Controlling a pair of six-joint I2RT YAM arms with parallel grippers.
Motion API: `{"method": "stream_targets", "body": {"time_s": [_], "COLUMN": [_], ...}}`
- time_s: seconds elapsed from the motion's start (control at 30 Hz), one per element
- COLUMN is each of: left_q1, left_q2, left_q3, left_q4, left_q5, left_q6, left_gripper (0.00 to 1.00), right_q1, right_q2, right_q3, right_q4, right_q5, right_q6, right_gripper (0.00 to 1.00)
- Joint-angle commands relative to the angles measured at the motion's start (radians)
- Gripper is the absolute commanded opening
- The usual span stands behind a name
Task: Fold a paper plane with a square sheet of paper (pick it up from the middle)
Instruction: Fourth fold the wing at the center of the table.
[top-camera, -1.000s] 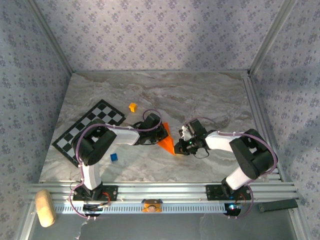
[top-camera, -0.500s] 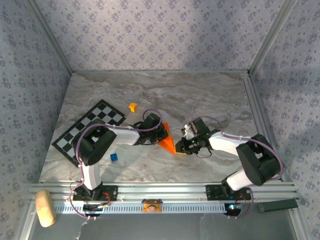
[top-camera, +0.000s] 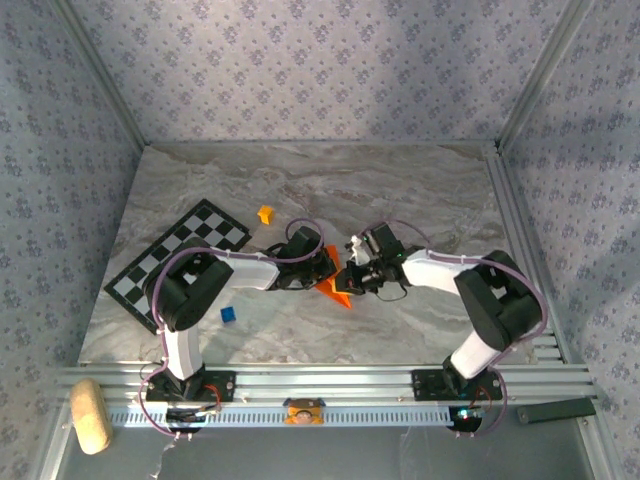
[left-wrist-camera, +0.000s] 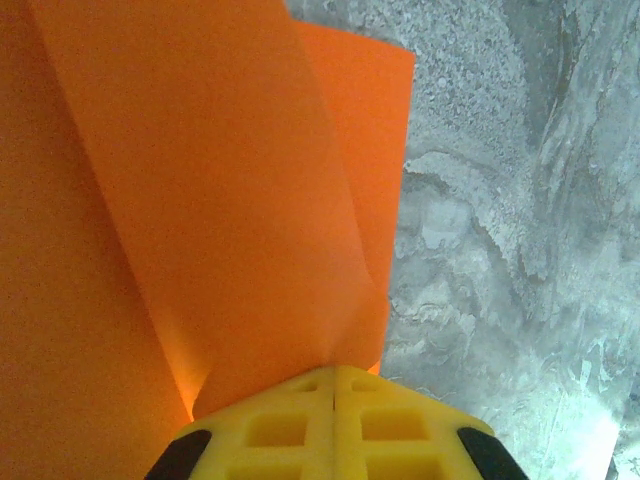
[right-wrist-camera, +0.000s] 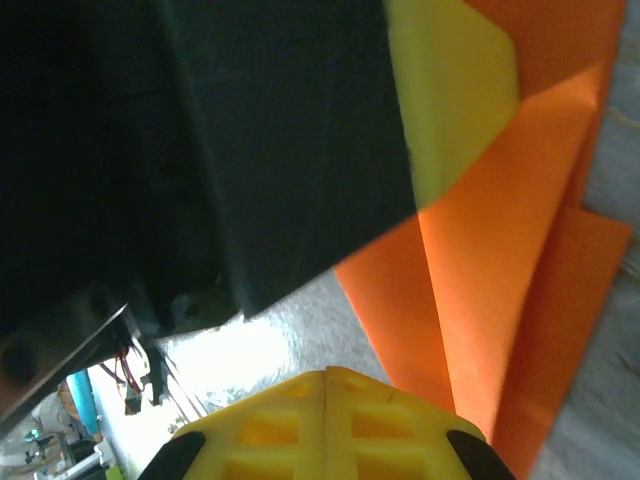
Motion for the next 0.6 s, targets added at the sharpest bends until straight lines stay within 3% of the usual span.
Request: {"method": "stream_targets", "body": {"time_s": [0.0, 0.27, 0.57], "left_q1": [0.010, 0.012, 0.018], "left_q2": [0.037, 0.031, 0.026], "left_q3": [-0.016, -0.020, -0.030], "left_q4": [-0.055, -0.061, -0.067], "left_q5": [-0.021, -0.024, -0.032], "left_q6": [0.009, 0.009, 0.003], "left_gripper": [0.05, 0.05, 0.05], "right_q1": [0.004, 0.002, 0.002], "right_q2": [0.059, 0.091, 0.010], "right_q3": [0.015, -0.113, -0.173], "right_q4": [-0.003, 0.066, 0.065], "right_q5": [0.016, 0.027, 0.023], "right_q6": [0.009, 0.053, 0.060], "right_gripper": [0.03, 0.03, 0.04]}}
